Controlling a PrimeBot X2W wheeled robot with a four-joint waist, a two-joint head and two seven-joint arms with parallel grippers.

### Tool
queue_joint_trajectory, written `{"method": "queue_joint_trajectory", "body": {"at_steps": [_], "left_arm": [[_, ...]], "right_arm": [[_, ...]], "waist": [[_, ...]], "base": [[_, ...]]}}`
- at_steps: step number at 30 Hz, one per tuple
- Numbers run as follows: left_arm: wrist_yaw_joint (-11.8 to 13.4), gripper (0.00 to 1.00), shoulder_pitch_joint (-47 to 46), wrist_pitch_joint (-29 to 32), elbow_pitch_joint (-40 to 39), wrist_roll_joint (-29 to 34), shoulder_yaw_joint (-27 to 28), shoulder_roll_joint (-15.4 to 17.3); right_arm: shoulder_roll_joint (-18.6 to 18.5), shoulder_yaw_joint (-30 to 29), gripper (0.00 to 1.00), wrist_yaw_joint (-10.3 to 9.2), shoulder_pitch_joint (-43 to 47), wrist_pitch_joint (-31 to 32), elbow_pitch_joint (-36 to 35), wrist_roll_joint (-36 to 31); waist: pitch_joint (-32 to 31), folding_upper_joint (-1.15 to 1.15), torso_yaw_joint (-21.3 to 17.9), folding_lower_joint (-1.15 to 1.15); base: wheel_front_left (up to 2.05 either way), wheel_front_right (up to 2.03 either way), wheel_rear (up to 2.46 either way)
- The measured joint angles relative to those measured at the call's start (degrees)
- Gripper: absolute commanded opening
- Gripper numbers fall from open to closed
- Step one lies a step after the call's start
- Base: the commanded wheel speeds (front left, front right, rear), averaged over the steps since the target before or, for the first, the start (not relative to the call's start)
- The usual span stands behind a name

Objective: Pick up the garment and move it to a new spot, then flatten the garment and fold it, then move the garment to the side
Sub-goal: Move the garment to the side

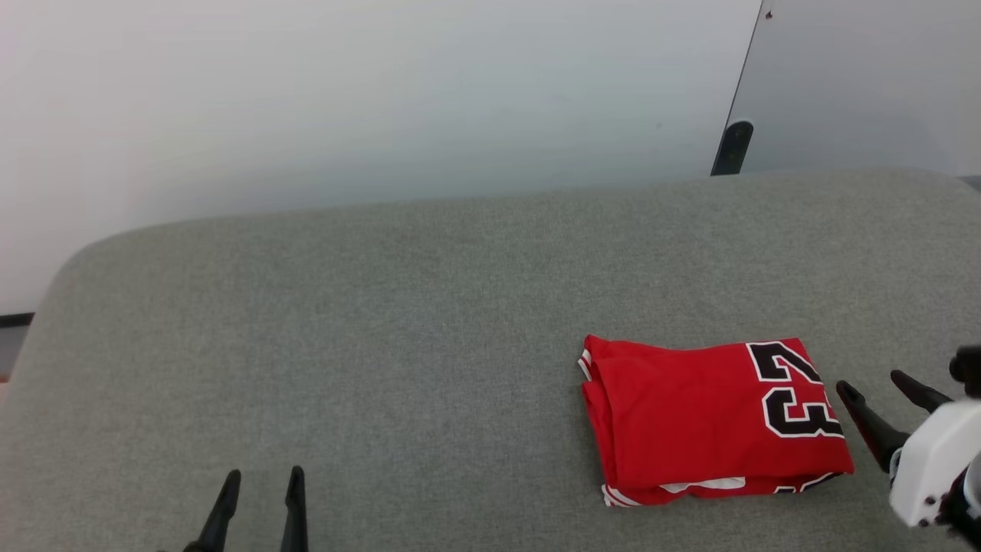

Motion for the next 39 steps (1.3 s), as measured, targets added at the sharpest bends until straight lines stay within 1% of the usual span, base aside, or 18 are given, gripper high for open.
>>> {"method": "queue_joint_trajectory", "body": {"at_steps": [6,9,11,13,17,22,25,26,28,34,39], "left_arm": [[-0.29,1.00,-2.50,0.34,0.26,0.02,-1.24,0.14],[-0.56,1.00,-4.27,0.31,0.58,0.21,-1.72,0.33],[-0.62,1.00,-5.63,0.25,0.87,0.32,-1.98,0.43],[-0.81,1.00,-6.86,0.10,1.16,0.36,-2.21,0.58],[-1.05,1.00,-9.19,-0.21,1.78,0.38,-2.66,0.73],[-1.37,1.00,-11.18,-0.69,2.89,0.44,-3.16,0.77],[-1.37,1.00,-11.83,-1.04,3.58,0.35,-3.22,0.75],[-1.37,1.00,-11.94,-1.10,3.79,0.35,-3.21,0.75],[-1.37,1.00,-12.08,-1.26,4.22,0.31,-3.23,0.75],[-1.56,1.00,-13.18,-1.53,4.99,0.11,-3.60,1.10],[-1.62,1.00,-14.00,-1.86,5.19,0.09,-3.88,1.22]], "right_arm": [[-5.36,3.38,1.00,0.00,-5.63,20.04,2.34,6.03],[-6.39,4.66,1.00,0.00,-8.16,27.67,4.41,8.55],[-6.77,5.50,1.00,0.00,-9.88,31.15,6.08,9.59],[-6.60,6.22,1.00,0.00,-11.65,32.95,7.73,9.81],[-5.23,6.70,1.00,0.00,-15.61,33.10,12.07,9.39],[-4.36,8.68,1.00,0.00,-17.99,31.66,17.92,8.38],[-3.92,9.78,1.00,0.00,-19.09,29.88,19.93,9.33],[-3.92,10.13,0.46,0.00,-19.35,29.25,20.38,9.49],[-3.90,10.96,0.00,0.00,-19.90,27.49,21.07,10.16],[-3.38,13.13,0.00,0.03,-21.17,22.49,23.45,11.96],[-4.28,12.25,0.00,0.07,-22.57,16.63,25.03,13.11]], "waist": [[2.49,0.00,-0.03,0.00],[4.30,0.00,0.10,0.00],[5.59,0.00,0.26,0.00],[6.88,0.00,0.43,0.00],[9.43,0.00,0.94,0.00],[11.99,0.00,1.90,0.00],[13.01,0.00,2.45,0.00],[13.25,0.00,2.58,0.00],[13.60,0.00,2.66,0.00],[13.54,0.00,1.58,0.00],[13.44,0.00,0.06,0.00]], "base": [[0.00,0.00,0.00],[0.00,0.00,0.00],[0.00,0.00,0.00],[0.00,0.00,0.00],[0.00,0.00,0.00],[0.00,0.00,0.00],[0.00,0.00,0.00],[0.00,0.00,0.00],[0.00,0.00,0.00],[0.00,0.00,0.00],[0.00,0.00,0.00]]}}
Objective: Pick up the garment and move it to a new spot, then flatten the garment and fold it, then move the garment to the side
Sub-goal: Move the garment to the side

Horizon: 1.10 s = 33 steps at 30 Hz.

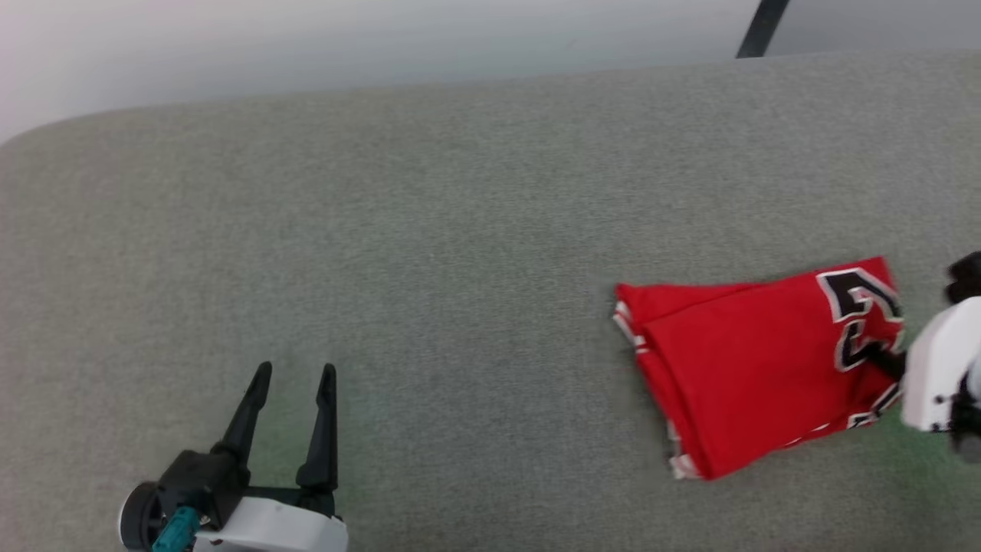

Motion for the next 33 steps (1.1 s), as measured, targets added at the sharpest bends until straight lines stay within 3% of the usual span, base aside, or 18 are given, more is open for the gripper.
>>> {"method": "queue_joint_trajectory", "body": {"at_steps": [15,22,33], "left_arm": [[-1.96,1.00,-5.65,-0.65,0.70,0.91,-4.97,-0.71],[-2.04,1.00,-7.70,-0.57,0.29,1.42,-5.68,0.36],[-1.85,1.00,-8.48,2.23,-4.37,2.61,-5.11,3.66]], "right_arm": [[-7.91,-7.49,0.00,-0.05,-0.74,-10.44,8.20,-0.34],[-7.12,-10.16,0.00,-0.05,-4.16,-18.00,13.32,-4.39],[-4.63,-10.56,0.00,-0.05,-15.99,-28.70,26.20,-19.13]], "waist": [[0.20,0.00,-7.53,0.00],[0.82,0.00,-10.95,0.00],[5.22,0.00,-11.81,0.00]], "base": [[0.00,0.00,0.00],[0.00,0.00,0.00],[0.00,0.00,0.00]]}}
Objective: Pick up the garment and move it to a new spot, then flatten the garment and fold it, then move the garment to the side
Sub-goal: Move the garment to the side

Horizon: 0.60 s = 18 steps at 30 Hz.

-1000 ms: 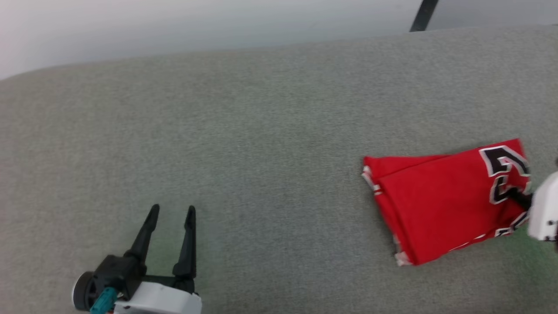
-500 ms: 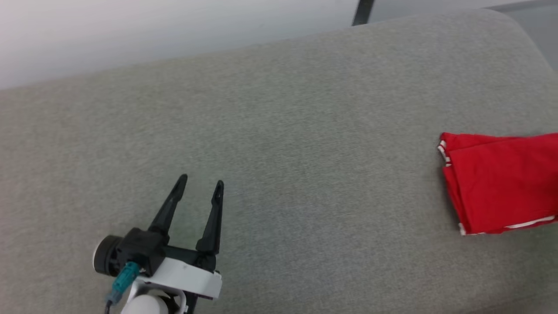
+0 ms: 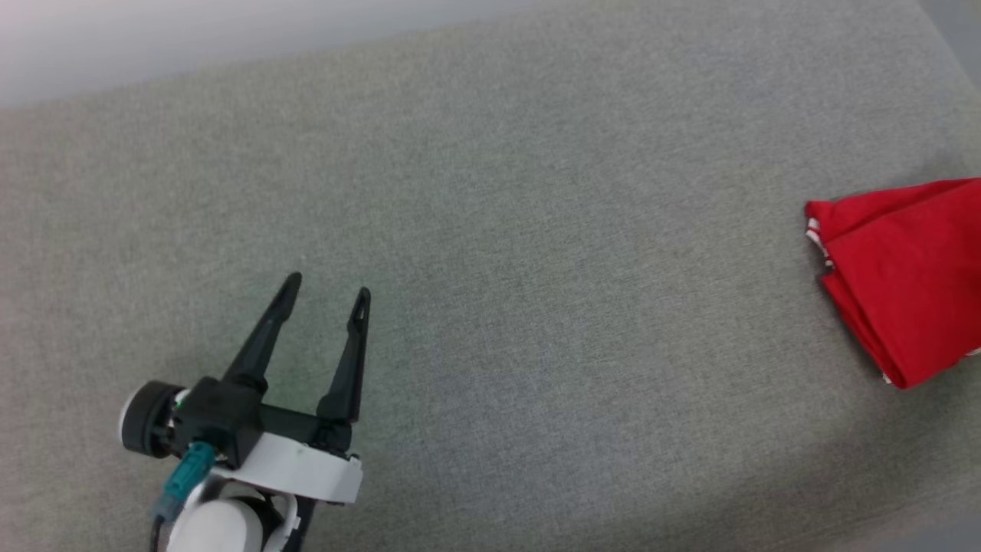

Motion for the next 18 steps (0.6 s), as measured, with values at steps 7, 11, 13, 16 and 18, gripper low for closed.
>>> {"method": "queue_joint_trajectory", "body": {"at_steps": [7,11,13,16,18], "left_arm": [[0.58,1.00,-0.30,1.43,-3.01,0.22,0.54,1.44],[0.92,1.00,-0.33,1.92,-4.26,0.73,0.58,2.07],[1.37,1.00,-0.38,2.02,-4.77,1.15,0.67,2.47],[1.09,1.00,-0.46,1.55,-5.79,1.54,0.42,3.33],[1.16,1.00,-0.60,1.11,-6.02,1.20,0.53,3.16]], "right_arm": [[2.29,-3.14,0.00,0.00,-4.55,-3.54,9.07,-5.36],[3.22,-4.21,0.00,0.00,-5.92,-5.10,12.54,-7.39],[3.60,-4.80,0.00,0.00,-6.52,-5.72,13.45,-7.68],[4.47,-5.09,0.34,0.00,-7.03,-6.33,14.36,-8.31],[4.60,-5.19,0.94,0.00,-7.20,-6.62,14.67,-8.61]], "waist": [[2.63,0.00,0.62,0.00],[3.47,0.00,0.88,0.00],[3.66,0.00,0.96,0.00],[3.69,0.00,0.96,0.00],[3.47,0.00,0.97,0.00]], "base": [[0.00,0.00,0.00],[0.00,0.00,0.00],[0.00,0.00,0.00],[0.00,0.00,0.00],[0.00,0.00,0.00]]}}
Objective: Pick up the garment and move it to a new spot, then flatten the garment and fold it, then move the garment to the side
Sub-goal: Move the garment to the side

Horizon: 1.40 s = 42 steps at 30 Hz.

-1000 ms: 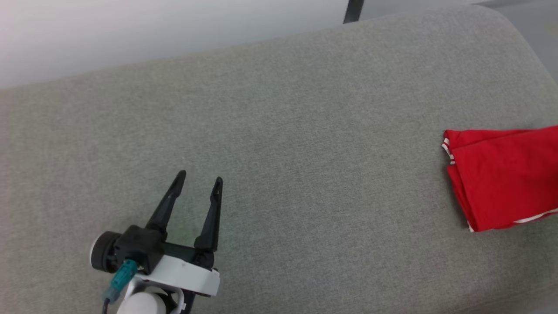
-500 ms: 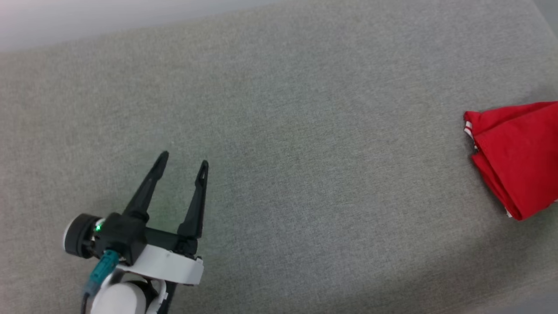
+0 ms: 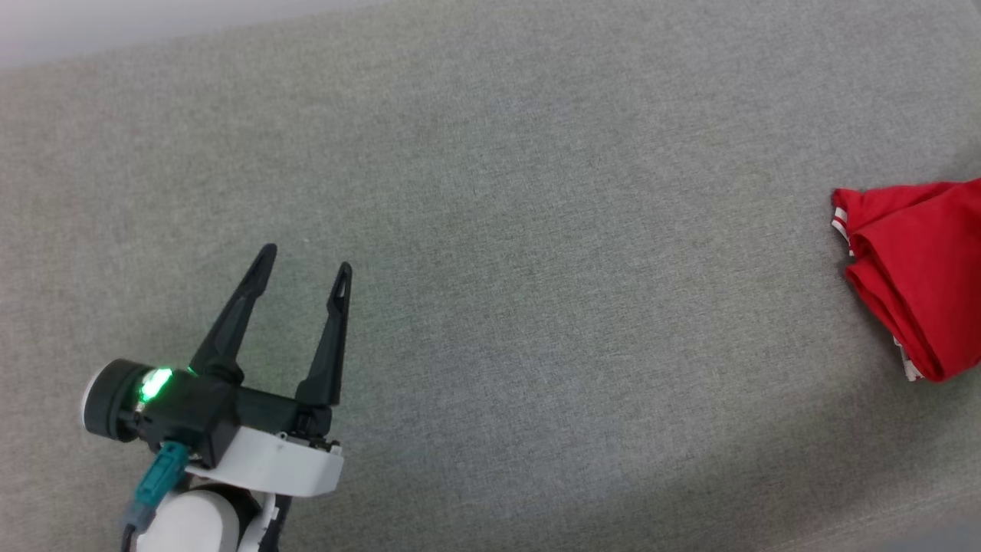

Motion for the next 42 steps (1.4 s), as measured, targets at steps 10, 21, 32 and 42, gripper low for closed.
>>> {"method": "queue_joint_trajectory", "body": {"at_steps": [10,21,32,42], "left_arm": [[-0.32,1.00,-0.08,-0.76,4.28,-0.68,-1.21,-0.22],[0.86,1.00,1.08,-2.87,12.35,-2.83,-0.43,-2.12],[2.11,1.00,4.94,-3.96,18.18,-4.13,1.77,-1.42],[2.96,1.00,9.38,-4.24,19.85,-4.88,3.89,-0.73]], "right_arm": [[-0.49,3.09,1.00,0.00,-0.79,-2.88,-0.70,-1.79],[6.71,13.69,1.00,0.00,4.39,-4.98,-7.36,-0.09],[9.65,18.37,1.00,0.00,17.24,-9.92,-19.17,10.32],[10.15,12.52,1.00,0.00,28.77,-13.27,-29.61,11.44]], "waist": [[-3.63,0.00,0.52,0.00],[-10.86,0.00,2.44,0.00],[-18.07,0.00,6.68,0.00],[-22.07,0.00,11.31,0.00]], "base": [[0.00,0.00,0.00],[0.00,0.00,0.00],[0.00,0.00,0.00],[0.00,0.00,0.00]]}}
